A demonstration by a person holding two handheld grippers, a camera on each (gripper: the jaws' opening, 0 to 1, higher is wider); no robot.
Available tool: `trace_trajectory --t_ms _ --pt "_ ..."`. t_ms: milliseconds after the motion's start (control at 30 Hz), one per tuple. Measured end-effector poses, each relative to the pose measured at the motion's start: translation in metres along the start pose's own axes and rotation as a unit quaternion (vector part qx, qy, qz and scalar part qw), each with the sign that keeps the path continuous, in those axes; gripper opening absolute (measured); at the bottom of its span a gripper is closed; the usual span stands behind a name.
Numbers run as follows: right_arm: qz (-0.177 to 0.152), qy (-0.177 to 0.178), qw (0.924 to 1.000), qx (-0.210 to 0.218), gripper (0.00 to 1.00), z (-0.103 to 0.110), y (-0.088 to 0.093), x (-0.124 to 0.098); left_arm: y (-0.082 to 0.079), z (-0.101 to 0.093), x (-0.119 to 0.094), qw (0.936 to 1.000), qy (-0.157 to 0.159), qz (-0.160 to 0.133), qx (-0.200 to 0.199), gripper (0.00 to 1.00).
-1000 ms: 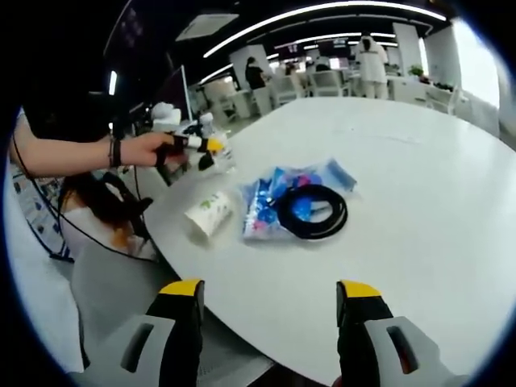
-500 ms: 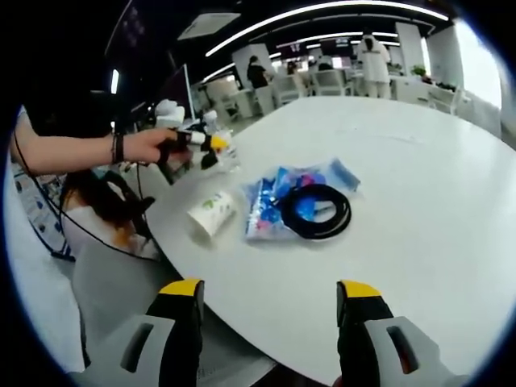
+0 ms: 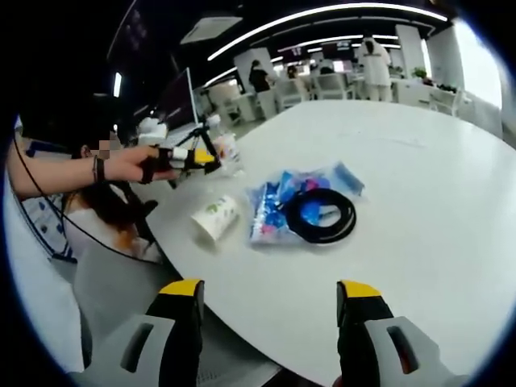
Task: Arrange the tabletop items into an orderly group along one side of the table until the central work area is clear of visible clutter.
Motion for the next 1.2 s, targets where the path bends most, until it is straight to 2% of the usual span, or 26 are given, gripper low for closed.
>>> trace_trajectory --t_ms 200,367,633,733,833,933,1067,1200 --pt "-0.002 -0.004 1.0 -0.001 0.68 0.001 0.001 0.001 0.026 0.005 -0.017 0.9999 -0.005 0.01 0.001 0.41" --pt "-0.009 -0.004 1.0 0.001 0.68 -0.001 0.001 0.0 0.046 0.002 -0.028 0.9995 -0.003 0.023 0.023 0.41" --pt "-0.018 -0.004 0.9998 0.005 0.68 -0.005 -0.001 -0.003 0.082 -0.017 -0.039 0.9973 0.016 0.041 0.059 0.41" --pt "-0.021 -0.005 0.9998 0.005 0.68 -0.006 -0.002 -0.004 0.093 -0.021 -0.038 0.9968 0.023 0.047 0.06 0.41" --pt "-0.027 -0.009 0.9995 0.011 0.68 -0.008 -0.003 -0.005 0.105 -0.025 -0.035 0.9935 0.027 0.066 0.088 0.42" --pt "-0.026 -0.01 0.9996 0.01 0.68 -0.008 -0.003 -0.006 0.114 -0.037 -0.034 0.9913 0.036 0.071 0.105 0.42" --pt "-0.031 -0.012 0.9994 0.011 0.68 -0.009 -0.003 -0.008 0.123 -0.045 -0.028 0.9874 0.039 0.081 0.13 0.42" --pt "-0.03 -0.013 0.9994 0.011 0.68 -0.011 0.002 -0.009 0.126 -0.051 -0.02 0.9864 0.041 0.085 0.135 0.41"
Point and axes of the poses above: the point that each gripper's makers call its tool centre point, and the gripper's own axes: x roughly forward along the fingers, z roughly to its left, y roughly out of its underside, the point moved 6 cm from there along -x, roughly backward along the fingers, and after that the axes turned 10 degrees about z, right-handed, at the moved point
